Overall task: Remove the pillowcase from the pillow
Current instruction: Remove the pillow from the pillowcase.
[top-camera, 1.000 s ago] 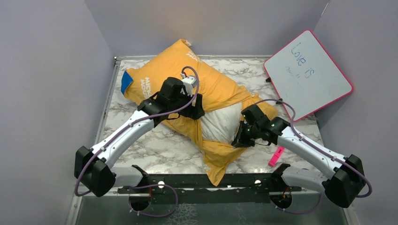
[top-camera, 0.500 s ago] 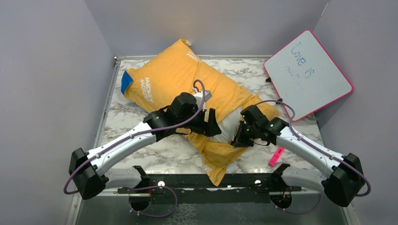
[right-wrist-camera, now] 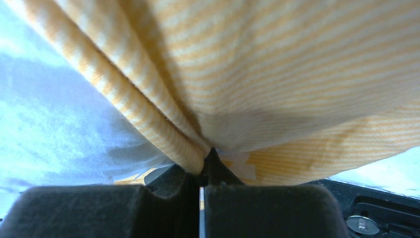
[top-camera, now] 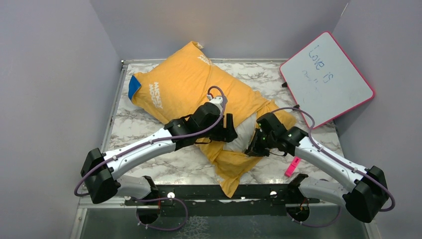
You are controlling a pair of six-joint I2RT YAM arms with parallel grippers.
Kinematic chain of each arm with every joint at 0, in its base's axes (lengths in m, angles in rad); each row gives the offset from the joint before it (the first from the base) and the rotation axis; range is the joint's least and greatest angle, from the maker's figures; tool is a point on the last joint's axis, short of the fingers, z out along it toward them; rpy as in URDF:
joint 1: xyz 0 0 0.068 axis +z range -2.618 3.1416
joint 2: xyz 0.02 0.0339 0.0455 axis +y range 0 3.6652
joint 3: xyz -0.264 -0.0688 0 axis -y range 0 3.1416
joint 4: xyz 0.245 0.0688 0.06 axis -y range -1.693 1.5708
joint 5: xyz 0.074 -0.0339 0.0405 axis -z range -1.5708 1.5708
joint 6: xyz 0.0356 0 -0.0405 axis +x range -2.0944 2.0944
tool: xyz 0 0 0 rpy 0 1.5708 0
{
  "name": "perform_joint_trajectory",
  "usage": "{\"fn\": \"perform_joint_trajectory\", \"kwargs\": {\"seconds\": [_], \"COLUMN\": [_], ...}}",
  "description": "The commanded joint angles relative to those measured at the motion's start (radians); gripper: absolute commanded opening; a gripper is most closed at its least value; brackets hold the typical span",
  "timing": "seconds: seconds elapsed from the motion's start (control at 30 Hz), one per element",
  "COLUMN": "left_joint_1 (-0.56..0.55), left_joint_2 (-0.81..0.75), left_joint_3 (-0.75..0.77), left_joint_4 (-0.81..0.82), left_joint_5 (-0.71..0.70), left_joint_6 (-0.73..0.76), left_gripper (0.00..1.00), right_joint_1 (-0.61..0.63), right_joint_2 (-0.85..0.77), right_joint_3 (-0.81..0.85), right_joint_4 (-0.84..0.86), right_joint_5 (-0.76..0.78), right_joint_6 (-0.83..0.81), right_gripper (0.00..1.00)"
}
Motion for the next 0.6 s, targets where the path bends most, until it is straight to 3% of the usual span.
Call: {"fn": "perform_joint_trajectory", "kwargs": {"seconds": [0.0,0.1,0.23,0.33,0.57], "left_joint_1": [-0.001,-0.001,-0.001,0.023,0.248], "left_joint_2": [0.024,0.1,0.132,0.131,0.155], "left_joint_3": [0.116,0.171,0.192,0.218,0.344], "left_joint_4": [-0.121,-0.245,-0.28,-0.304,-0.277], "left_joint_5": [-0.242,-0.374,-0.448,-0.571,-0.598], "left_joint_6": [0.172,0.256,0.367,0.422,0.581], "left_gripper": [0.61,0.43,0.28,0.07,0.0], "right_joint_1": [0.003,0.004,0.004,0.003,0.003], "right_joint_2": [0.005,0.005,-0.008,-0.019,-0.012], "right_joint_3": [-0.001,0.006,0.013,0.014,0.001], "right_joint_4": [-0.054,-0.057,-0.079,-0.101,-0.181], "right_joint_5": [0.053,0.055,0.077,0.096,0.111], "right_joint_6": [-0.002,-0.001,0.001,0.001,0.0], "right_gripper": [0.02,0.02,0.02,0.02,0.02]}}
